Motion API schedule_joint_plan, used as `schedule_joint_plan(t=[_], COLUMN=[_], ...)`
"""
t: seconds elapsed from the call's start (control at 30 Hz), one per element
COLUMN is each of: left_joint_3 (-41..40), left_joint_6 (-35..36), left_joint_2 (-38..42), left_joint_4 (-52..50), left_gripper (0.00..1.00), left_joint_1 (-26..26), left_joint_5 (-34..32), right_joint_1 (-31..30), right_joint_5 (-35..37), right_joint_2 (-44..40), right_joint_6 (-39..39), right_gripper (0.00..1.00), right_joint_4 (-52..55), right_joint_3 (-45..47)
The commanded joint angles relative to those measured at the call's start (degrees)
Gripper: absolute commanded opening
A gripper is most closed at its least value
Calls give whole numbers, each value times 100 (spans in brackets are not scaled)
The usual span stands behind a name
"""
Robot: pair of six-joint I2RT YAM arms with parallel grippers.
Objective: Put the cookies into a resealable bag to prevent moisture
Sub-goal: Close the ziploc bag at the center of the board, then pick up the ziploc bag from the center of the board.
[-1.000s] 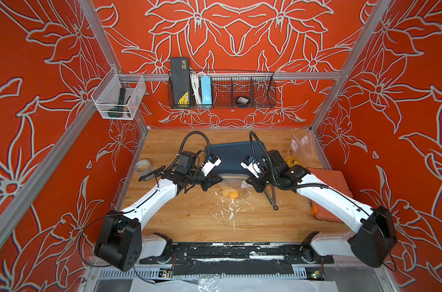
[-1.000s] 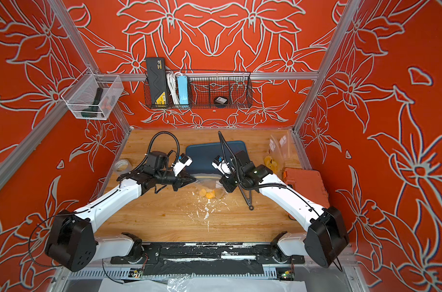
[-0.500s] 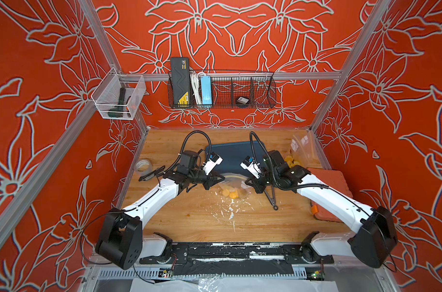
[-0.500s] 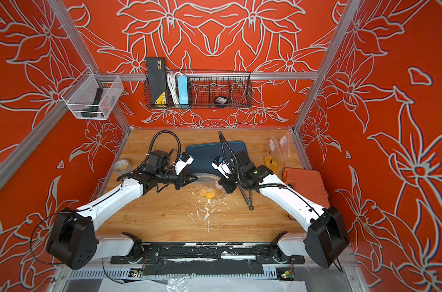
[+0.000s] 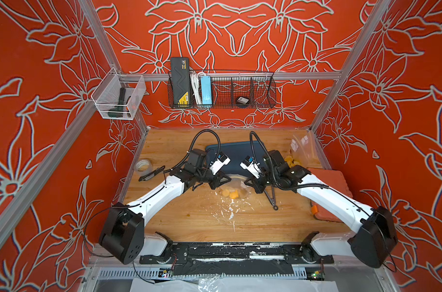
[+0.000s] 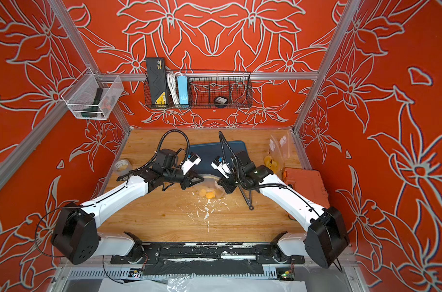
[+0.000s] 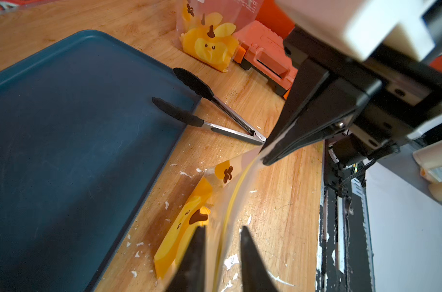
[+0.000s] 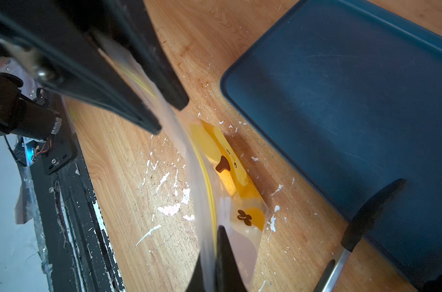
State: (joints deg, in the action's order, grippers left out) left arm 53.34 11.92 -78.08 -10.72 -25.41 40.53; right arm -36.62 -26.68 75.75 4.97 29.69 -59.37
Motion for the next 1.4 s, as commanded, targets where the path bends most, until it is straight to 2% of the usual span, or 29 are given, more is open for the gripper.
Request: schedule_joint_plan(t=[0.0, 0.07, 0.1, 0.13, 0.17, 0.27, 0.3, 0.33, 0.37, 0.43, 0.47, 0.5, 0.53, 0.57, 0.6, 0.67, 0.77, 0.9, 1.07, 1.13, 1.23, 1.37], left_joint_3=[139, 189, 203, 201, 218, 286, 287, 257, 262, 244, 196, 117, 39, -23, -58, -83, -56, 87, -81, -118, -196, -322], left_joint_6=[110, 75, 37, 21, 21, -28, -85, -115, -86, -108, -124, -182, -257, -314, -418, -753, -1523, -2019, -2221, -2247, -2133, -2177], left_joint_2=[-65, -117, -128, -126, -128, -190, -187, -169, -158, -120, -67, 3, 80, 183, 303, 593, 984, 1102, 1211, 1247, 1319, 1478], left_joint_4=[-56, -54, -24, 15, 34, 47, 87, 134, 117, 37, 35, 48, 71, 83, 78, 134, 95, -442, -563, -563, -489, -448], left_gripper=[0, 0, 15, 14, 0, 1, 26, 23, 4, 0, 7, 32, 49, 83, 99, 99, 99, 99, 99, 99, 99, 99], left_joint_1=[-78, -125, -162, -192, -214, -236, -245, -253, -254, -247, -245, -245, -225, -177, -122, -41, -34, 18, 27, 36, 36, 36], left_joint_5=[-65, -93, -217, -279, -278, -204, -309, -345, -376, -723, -960, -1256, -1541, -1723, -1900, -2375, -3580, -4097, -4146, -4057, -3594, -3527], right_joint_1=[32, 32, 32, 32, 32, 32, 33, 32, 32, 30, 32, 32, 32, 32, 32, 32, 32, 26, 86, 219, 663, 1338], right_joint_5=[-132, -143, -147, -145, -145, -168, -164, -147, -119, 89, 280, 479, 658, 878, 1040, 1227, 1232, 1428, 2520, 2747, 2732, 2650], right_joint_2=[28, 27, 34, 37, 37, 46, 46, 46, 38, 7, -22, -61, -105, -165, -225, -343, -514, -517, -437, -362, -269, -110], right_joint_6=[-5, 2, 3, 4, 4, -1, -6, -6, -26, -122, -196, -281, -374, -498, -650, -931, -1420, -1796, -1956, -1956, -1989, -1956], right_gripper=[0, 0, 0, 0, 0, 0, 0, 0, 0, 0, 0, 0, 0, 0, 0, 0, 0, 0, 0, 0, 0, 0], right_joint_4=[-86, -78, -78, -78, -85, -86, -86, -85, -86, -85, -86, -93, -103, -104, -91, 15, 189, 1146, 2197, 2362, 2336, 2153], right_joint_3=[31, 24, 22, 20, 22, 14, 14, 14, 14, 14, 14, 30, 45, 57, 66, 0, -176, -892, -1761, -1993, -2199, -2378])
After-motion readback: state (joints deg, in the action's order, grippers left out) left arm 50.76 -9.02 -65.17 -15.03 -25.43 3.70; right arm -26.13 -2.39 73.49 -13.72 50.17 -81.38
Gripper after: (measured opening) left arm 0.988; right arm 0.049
